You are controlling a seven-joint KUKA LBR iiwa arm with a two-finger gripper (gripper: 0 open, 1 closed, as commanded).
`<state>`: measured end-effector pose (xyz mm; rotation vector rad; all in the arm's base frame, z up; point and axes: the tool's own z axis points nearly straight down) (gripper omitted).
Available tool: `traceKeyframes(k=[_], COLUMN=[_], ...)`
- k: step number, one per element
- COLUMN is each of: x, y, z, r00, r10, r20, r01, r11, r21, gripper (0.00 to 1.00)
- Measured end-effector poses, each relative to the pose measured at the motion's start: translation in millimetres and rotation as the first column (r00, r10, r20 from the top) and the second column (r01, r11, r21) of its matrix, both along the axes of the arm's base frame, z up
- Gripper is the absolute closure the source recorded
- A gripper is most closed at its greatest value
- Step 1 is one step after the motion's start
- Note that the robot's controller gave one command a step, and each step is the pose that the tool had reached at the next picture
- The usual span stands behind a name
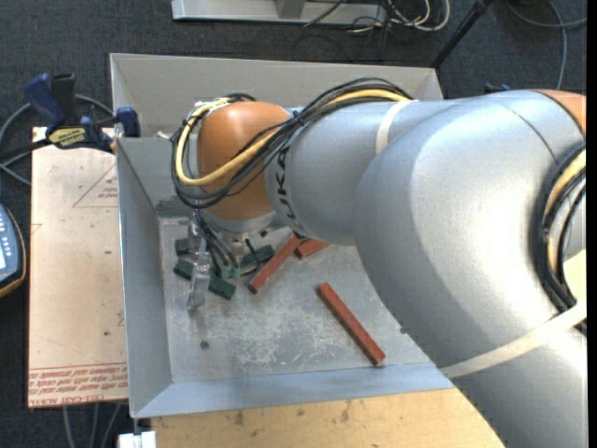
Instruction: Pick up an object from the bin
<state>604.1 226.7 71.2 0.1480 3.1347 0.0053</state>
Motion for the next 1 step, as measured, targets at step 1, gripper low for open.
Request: traceKeyframes(k=[1], x=[0.5], y=[0.8], z=[0.4], r00=[1.0], r10=[0.001], r20=[-0.001], r01=[-0.001], r11=[1.0], r21=[-0.001], gripper=[0.0])
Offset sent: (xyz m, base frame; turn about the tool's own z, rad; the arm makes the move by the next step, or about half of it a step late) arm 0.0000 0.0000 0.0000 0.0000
